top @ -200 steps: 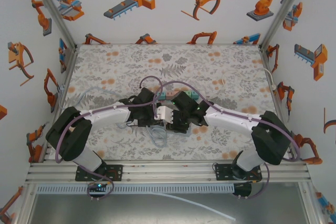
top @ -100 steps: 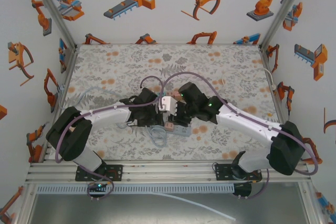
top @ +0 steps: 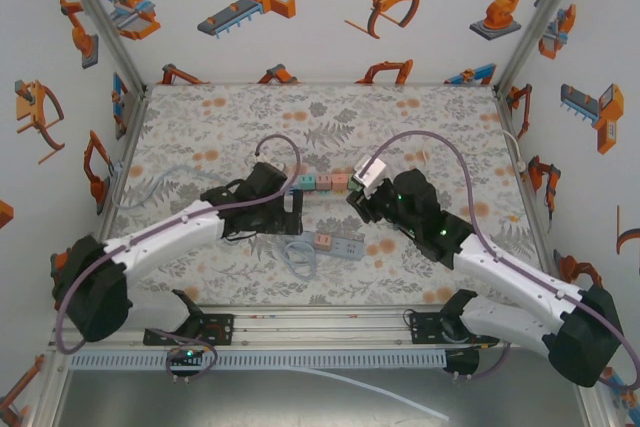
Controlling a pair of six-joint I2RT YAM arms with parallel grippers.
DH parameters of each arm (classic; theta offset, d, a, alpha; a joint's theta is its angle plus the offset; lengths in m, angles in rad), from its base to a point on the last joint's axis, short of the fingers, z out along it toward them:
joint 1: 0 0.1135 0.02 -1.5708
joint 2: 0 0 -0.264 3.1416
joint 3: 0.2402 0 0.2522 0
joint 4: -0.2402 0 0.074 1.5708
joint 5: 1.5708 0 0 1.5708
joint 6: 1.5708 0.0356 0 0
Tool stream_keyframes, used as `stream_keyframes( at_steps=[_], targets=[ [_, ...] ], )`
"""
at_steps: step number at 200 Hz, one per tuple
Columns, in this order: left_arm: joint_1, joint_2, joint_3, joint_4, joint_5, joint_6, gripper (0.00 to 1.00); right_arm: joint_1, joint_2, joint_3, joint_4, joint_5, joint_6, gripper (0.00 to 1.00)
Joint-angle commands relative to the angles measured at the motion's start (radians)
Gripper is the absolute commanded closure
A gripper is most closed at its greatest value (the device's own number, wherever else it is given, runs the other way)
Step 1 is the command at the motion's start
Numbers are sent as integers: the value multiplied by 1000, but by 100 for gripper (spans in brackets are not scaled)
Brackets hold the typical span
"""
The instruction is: Pull the plug off the socket
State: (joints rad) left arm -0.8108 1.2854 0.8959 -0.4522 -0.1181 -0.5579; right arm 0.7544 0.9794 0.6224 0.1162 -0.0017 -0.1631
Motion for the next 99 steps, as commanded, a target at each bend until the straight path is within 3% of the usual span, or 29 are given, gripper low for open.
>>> stream_keyframes(
  at_steps=[1, 46, 99],
  targets=[
    [7, -113, 47, -33, -7, 116, 3, -19, -46, -74, 198, 184, 87, 95],
    [7, -352, 13, 67, 222, 365, 2, -26, 39, -158, 222, 230, 119, 95],
    [5, -509, -2, 58, 472, 613, 3, -26, 234, -253, 428, 260, 234, 95]
  ],
)
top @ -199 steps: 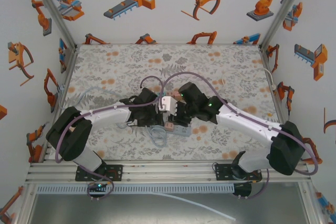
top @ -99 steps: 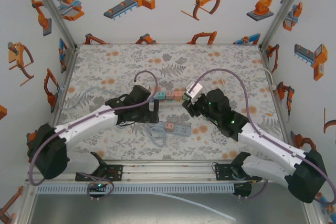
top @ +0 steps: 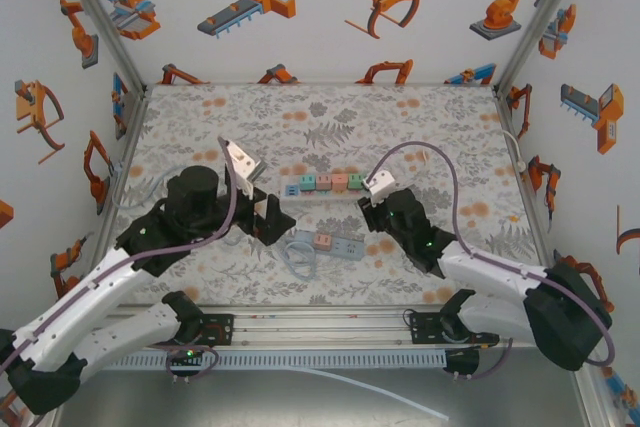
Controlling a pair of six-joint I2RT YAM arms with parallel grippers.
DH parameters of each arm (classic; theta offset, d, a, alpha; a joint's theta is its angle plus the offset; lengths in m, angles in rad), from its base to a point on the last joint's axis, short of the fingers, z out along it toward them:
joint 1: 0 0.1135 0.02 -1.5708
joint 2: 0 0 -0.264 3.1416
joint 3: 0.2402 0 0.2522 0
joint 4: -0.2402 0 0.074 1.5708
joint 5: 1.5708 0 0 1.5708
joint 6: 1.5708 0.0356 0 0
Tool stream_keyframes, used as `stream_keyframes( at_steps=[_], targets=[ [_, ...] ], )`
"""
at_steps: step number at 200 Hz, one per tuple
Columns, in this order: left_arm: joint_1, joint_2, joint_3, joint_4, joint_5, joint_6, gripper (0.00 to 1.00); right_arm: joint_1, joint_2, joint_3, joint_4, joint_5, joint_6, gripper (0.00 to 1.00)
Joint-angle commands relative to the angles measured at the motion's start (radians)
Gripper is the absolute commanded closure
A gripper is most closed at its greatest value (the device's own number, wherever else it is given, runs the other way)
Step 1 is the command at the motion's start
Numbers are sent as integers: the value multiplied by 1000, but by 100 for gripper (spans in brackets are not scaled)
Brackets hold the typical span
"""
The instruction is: Pull the plug off the socket
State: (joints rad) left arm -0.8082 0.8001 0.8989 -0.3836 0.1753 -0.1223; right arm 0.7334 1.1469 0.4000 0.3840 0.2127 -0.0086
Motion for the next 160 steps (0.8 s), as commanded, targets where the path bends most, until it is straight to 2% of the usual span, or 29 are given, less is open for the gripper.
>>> stream_keyframes(
  at_steps=[1, 32, 69, 104, 160],
  targets=[
    [2, -25, -5, -11, 184, 180, 3, -5, 70, -31, 163, 47, 81, 95],
    [1, -19, -2, -40, 291, 223, 3, -5, 164, -69, 280, 66, 110, 94],
    [-1, 6, -4, -16, 286, 194, 3, -5, 261, -101, 351, 108, 125, 90],
    [-2, 10, -14, 4, 261, 172, 3, -6, 355, -179, 490, 114, 190, 80],
    [-2, -28, -46, 43, 137, 156, 3, -5, 319, -211, 498, 83, 212, 58]
  ],
)
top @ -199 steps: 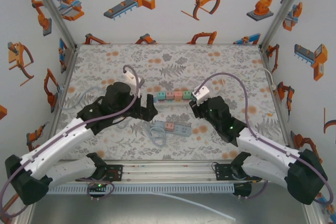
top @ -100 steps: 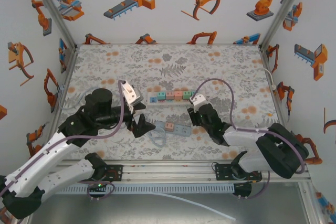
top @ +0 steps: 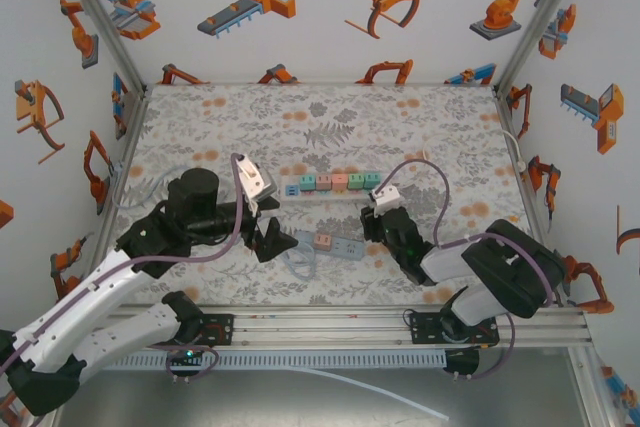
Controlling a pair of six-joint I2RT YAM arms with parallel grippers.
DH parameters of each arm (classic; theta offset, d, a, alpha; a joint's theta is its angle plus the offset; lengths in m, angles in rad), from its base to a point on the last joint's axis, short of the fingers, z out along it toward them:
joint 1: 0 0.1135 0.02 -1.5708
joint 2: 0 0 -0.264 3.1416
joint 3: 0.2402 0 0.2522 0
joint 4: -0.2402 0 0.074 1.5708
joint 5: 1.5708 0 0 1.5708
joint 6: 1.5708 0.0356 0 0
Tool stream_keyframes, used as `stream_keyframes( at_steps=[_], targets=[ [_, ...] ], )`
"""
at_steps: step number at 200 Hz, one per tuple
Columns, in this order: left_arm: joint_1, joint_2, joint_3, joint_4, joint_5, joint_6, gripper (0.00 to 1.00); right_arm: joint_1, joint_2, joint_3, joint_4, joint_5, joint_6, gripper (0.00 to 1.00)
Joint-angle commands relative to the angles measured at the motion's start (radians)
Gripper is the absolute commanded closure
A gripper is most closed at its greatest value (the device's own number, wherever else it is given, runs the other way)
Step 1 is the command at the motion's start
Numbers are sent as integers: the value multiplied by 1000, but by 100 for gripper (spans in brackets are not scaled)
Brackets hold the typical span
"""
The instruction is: Pull the plug off the socket
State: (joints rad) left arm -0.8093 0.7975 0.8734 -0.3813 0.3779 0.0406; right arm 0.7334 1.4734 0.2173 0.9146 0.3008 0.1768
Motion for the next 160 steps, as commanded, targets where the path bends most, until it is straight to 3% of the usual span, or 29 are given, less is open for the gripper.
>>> stream_keyframes(
  at_steps=[1, 59, 70, 77, 86, 110, 139, 160],
  targets=[
    [-1, -26, -20, 42, -69, -6, 3, -5, -10, -29, -33, -6, 27, 58],
    [-1, -49, -38, 38, -148, -17, 3, -5, -243, 11, -170, -21, -1, 43],
    [-1, -52, -43, 43, -158, -17, 3, -5, -292, 32, -216, -25, -13, 35],
    [-1, -53, -47, 47, -168, -20, 3, -5, -317, 44, -236, -24, -18, 24],
    [-1, -51, -56, 54, -188, -29, 3, -5, -345, 52, -245, -32, -32, 19],
    [-1, -38, -65, 61, -266, -69, 3, -5, -415, 90, -280, -100, -62, 18],
    [2, 20, -53, 27, -448, -169, 3, -2, -437, 174, -370, -269, -84, 20],
    [15, 71, -51, 20, -490, -266, 3, 22, -408, 220, -404, -336, -81, 20]
  ],
)
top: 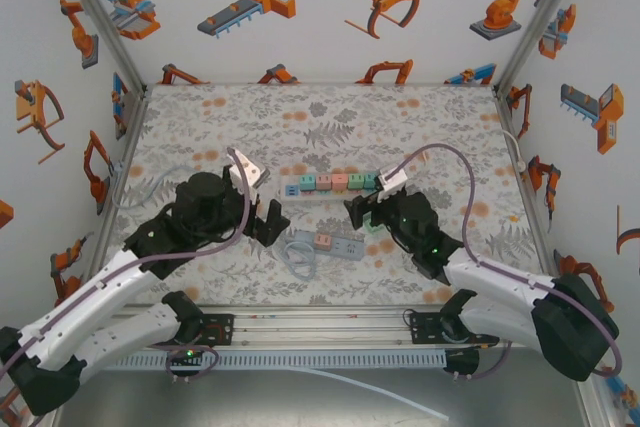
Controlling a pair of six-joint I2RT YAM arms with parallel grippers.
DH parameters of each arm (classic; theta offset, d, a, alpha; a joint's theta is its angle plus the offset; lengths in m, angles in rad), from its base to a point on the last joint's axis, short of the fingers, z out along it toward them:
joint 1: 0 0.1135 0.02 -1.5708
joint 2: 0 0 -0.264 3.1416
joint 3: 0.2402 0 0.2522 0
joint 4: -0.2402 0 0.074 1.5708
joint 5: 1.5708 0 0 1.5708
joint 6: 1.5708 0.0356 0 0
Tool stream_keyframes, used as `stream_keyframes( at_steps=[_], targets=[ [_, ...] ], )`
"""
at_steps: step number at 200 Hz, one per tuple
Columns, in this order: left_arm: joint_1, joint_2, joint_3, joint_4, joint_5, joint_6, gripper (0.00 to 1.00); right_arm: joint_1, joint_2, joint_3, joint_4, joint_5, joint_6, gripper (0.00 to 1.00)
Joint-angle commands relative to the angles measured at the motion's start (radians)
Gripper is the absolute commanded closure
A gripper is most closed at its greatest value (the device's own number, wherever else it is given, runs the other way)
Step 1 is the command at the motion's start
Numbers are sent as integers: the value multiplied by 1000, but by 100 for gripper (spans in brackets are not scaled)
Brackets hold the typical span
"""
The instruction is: Pull the plug off the socket
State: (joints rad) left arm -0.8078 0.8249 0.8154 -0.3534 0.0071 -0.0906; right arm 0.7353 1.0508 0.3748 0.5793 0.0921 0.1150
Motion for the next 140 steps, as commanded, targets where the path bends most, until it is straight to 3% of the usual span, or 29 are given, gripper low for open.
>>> stream_keyframes(
  at_steps=[1, 35, 60, 108, 140],
  targets=[
    [14, 47, 7, -8, -121, -141, 3, 22, 17, 66, -72, -129, -19, 20],
    [74, 131, 13, -45, -137, -406, 3, 112, 76, 195, -267, -145, 13, 23],
    [137, 210, 23, -97, -72, -528, 1, 178, 116, 275, -426, -170, 5, 24],
    [227, 377, 41, -132, 118, -587, 18, 267, 225, 387, -628, -176, -186, 25],
    [236, 452, 39, -96, 210, -583, 23, 278, 281, 421, -665, -205, -287, 25]
  ],
)
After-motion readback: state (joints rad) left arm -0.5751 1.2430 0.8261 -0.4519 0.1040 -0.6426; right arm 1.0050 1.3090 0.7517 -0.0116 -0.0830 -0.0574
